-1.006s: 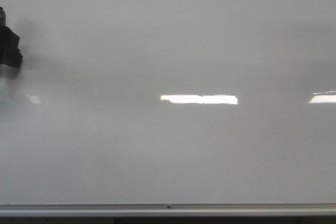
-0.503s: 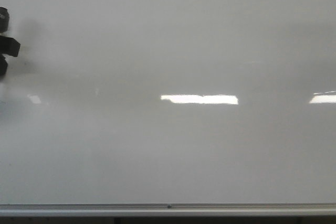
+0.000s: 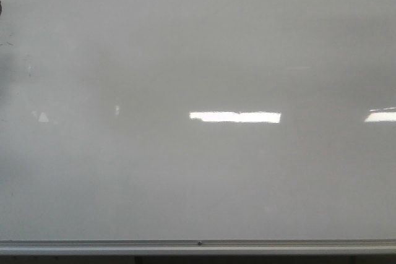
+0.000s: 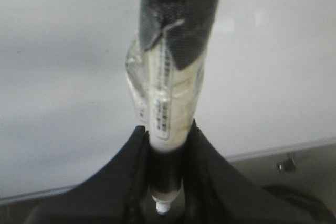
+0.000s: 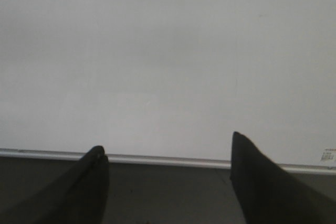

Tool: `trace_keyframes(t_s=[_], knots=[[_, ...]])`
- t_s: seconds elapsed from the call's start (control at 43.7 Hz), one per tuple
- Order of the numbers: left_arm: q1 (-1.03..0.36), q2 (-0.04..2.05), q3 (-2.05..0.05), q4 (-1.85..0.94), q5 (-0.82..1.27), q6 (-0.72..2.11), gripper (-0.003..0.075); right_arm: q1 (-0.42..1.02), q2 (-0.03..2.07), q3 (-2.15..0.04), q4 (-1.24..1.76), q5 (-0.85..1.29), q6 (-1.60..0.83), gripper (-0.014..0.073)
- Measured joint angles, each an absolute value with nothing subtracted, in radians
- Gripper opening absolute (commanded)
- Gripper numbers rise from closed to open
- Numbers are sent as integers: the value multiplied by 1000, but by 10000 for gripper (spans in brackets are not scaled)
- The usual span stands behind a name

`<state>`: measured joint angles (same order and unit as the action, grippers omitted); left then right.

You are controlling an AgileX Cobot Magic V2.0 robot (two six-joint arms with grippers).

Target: Write number 2 on whiteboard

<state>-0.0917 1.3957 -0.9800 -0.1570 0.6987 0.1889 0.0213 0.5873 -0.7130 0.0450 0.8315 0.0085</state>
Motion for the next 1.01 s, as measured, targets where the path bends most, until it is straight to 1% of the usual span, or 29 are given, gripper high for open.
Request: trace_keyframes(t_s=[0.206,0.366,0.503,0.617,0.846,1.006], knots=[[-165,1368,-1113,-153,994,367,18,21,749,-835,136,1007,-98,519],[-290,1367,-1158,-152,1130,471,18,36,871,-911,313,1069,-336,517],[-431,1367,-1171,-152,1165,538,18,109,970,-969,444,1092,-578,517],[-560,1367,-1173,-152,1167,584,18,201,1029,-1020,482,1105,-707,517],[-778,1367,-1173,-152,1132,615,18,405,1092,-1083,491,1113,-868,517],[-874,1367,-1189,-149,1127,615,18,529,1129,-1113,495,1106,-896,517]])
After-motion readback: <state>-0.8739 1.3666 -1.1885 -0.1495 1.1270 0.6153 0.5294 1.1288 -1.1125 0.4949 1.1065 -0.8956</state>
